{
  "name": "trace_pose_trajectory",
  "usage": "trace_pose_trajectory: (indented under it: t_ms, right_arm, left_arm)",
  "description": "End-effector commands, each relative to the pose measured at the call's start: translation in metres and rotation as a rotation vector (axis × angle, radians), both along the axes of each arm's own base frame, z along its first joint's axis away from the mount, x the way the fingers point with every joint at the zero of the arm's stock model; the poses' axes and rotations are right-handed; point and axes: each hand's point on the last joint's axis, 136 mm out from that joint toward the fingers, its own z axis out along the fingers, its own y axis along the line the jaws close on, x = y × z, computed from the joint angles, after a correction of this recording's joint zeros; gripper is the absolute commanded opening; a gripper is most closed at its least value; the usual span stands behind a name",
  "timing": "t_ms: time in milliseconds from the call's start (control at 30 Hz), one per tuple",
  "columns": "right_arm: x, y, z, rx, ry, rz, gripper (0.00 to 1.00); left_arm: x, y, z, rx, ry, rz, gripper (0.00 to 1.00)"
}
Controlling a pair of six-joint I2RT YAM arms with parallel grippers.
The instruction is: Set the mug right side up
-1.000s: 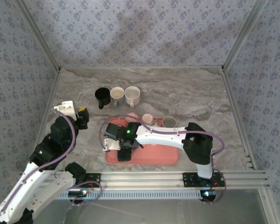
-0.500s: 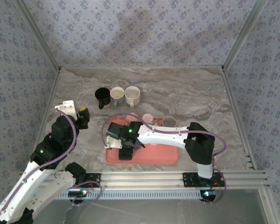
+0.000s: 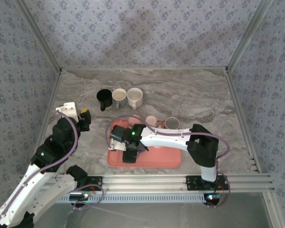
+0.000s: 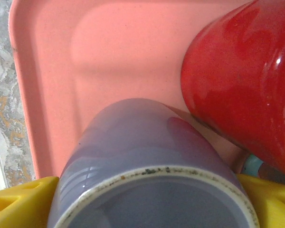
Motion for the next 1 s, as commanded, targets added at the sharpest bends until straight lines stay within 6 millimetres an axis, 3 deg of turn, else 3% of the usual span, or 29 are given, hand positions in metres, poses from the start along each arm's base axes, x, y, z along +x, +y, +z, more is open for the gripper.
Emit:
trace_pose_trajectory:
  t_ms: [0, 433, 500, 600, 967]
  right_arm:
    - [-0.001, -0.013, -0.017, -0.055, 0.026, -0.031, 0.85]
    - [-0.008, -0.007, 0.016, 0.008, 0.071, -0.003, 0.33]
    - [-0.007, -0.006, 0.026, 0.031, 0.077, -0.005, 0.22]
    - [-0.007, -0.002, 0.048, 0.096, 0.089, -0.01, 0.13]
    - [0.008, -0.013, 0.114, 0.32, 0.1, -0.153, 0.09]
  left_arm:
    - [0.003, -0.002, 0.003, -0.003, -0.014, -0.003, 0.53]
    - [0.003, -0.002, 0.003, -0.007, -0.016, -0.004, 0.53]
    - [0.003, -0.002, 0.003, -0.007, -0.015, -0.006, 0.53]
    - [0.003, -0.003, 0.004, -0.009, -0.016, -0.009, 0.53]
    - [0.003, -0.011, 0.001, -0.01, 0.009, -0.058, 0.53]
